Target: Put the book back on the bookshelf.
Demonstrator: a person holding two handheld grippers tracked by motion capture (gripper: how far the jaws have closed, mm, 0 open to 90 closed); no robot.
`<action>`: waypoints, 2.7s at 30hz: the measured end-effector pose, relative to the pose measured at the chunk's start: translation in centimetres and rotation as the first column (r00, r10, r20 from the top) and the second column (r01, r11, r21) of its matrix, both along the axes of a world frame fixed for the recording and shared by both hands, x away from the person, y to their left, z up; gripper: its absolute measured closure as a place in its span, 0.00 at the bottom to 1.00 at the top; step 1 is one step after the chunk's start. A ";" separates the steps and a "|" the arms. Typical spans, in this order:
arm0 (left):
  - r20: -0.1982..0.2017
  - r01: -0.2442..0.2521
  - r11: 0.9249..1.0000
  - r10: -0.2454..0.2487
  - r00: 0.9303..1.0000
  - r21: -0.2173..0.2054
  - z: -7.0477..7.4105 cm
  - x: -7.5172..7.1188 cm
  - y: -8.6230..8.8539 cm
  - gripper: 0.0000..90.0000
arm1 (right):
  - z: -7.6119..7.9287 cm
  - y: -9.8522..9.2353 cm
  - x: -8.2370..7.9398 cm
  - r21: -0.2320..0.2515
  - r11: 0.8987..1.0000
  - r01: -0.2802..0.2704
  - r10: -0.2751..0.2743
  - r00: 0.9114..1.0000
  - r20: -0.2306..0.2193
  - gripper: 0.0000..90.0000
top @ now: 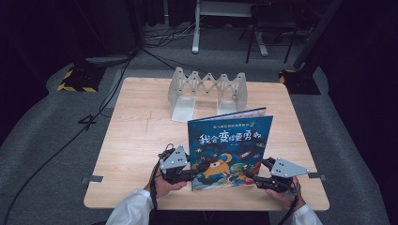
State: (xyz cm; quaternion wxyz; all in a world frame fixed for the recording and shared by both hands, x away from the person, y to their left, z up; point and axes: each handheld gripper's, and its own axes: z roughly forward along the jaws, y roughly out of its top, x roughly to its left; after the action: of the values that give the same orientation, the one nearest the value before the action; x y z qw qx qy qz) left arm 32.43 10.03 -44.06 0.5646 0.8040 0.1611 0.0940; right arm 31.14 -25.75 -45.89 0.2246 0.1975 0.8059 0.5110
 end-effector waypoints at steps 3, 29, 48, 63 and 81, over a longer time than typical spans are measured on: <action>0.012 -0.004 1.000 0.004 1.000 0.005 0.1 -0.1 -0.1 0.76 | -0.1 -0.5 -0.2 -0.020 0.999 0.031 -0.031 1.000 -0.004 0.49; 0.083 0.010 0.999 -0.013 0.996 0.039 0.6 0.0 -1.3 0.84 | 1.8 -2.2 5.5 0.139 0.987 0.081 -0.057 0.984 -0.171 0.35; 0.115 -0.004 0.999 0.009 0.993 -0.042 1.0 0.1 -2.4 0.85 | 1.3 -2.8 2.3 0.112 0.989 0.102 -0.097 0.994 -0.046 0.70; 0.151 0.079 0.994 -0.068 0.986 -0.073 1.4 -0.4 -2.6 0.91 | 0.9 -2.8 1.2 0.134 0.981 0.141 -0.135 0.989 -0.054 0.69; 0.136 0.026 0.993 -0.011 0.991 -0.111 0.5 0.8 -2.8 0.87 | -1.9 -6.3 0.5 0.082 0.957 0.278 -0.261 0.950 -0.170 0.53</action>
State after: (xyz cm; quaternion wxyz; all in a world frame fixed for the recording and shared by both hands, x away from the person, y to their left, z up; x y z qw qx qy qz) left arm 33.26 7.22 -43.61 0.6194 0.7642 0.1199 0.1336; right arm 31.69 -32.05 -47.76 0.2174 0.3571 0.7586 0.4997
